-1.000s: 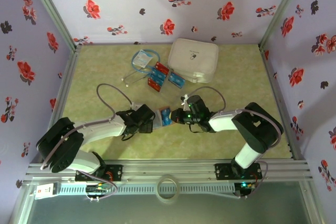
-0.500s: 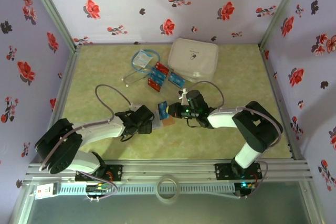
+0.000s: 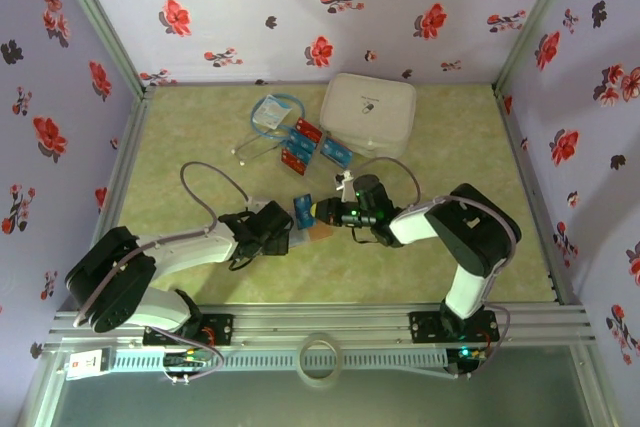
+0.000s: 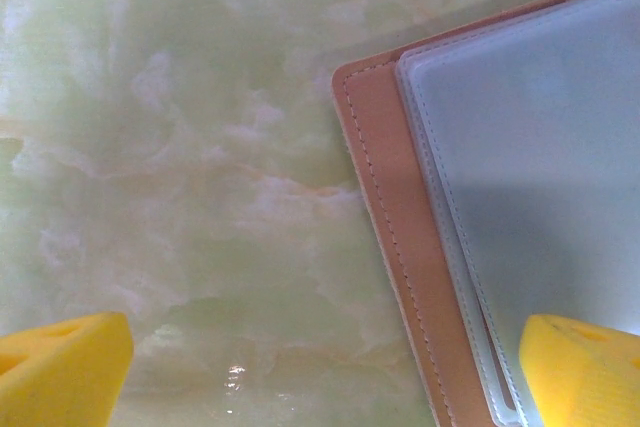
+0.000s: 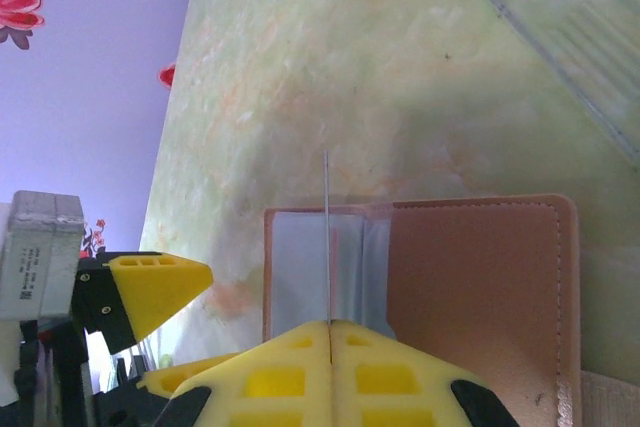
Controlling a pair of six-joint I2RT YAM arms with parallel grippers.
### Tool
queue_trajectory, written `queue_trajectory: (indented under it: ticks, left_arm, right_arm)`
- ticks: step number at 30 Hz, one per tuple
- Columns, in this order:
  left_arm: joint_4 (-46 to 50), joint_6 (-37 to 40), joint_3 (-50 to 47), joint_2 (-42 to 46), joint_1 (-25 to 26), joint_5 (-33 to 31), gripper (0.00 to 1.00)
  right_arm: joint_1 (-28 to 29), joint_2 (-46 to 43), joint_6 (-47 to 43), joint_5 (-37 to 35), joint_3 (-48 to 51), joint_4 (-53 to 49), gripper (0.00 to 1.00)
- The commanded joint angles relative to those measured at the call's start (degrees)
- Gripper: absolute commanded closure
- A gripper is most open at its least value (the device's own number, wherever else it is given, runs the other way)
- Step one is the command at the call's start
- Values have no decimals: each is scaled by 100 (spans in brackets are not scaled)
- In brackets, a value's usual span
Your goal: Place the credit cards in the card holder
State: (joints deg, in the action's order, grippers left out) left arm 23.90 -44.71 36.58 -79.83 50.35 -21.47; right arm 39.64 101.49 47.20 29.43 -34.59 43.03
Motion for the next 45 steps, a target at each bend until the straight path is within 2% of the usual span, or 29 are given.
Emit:
queue_trajectory:
  ticks: [1,23,45]
  left_arm:
    - [247,-75,-128,60,-28,-182,0]
    - [273,-82,-142,100,-34,-193,0]
    - [282,-66,-129,86,-25,-199,0]
  right_arm:
    - [-44,159,117,129,104,398,100]
    - [-53,604,464,278,293,1183,100]
    - [-51,861,520,524,391,1419,100]
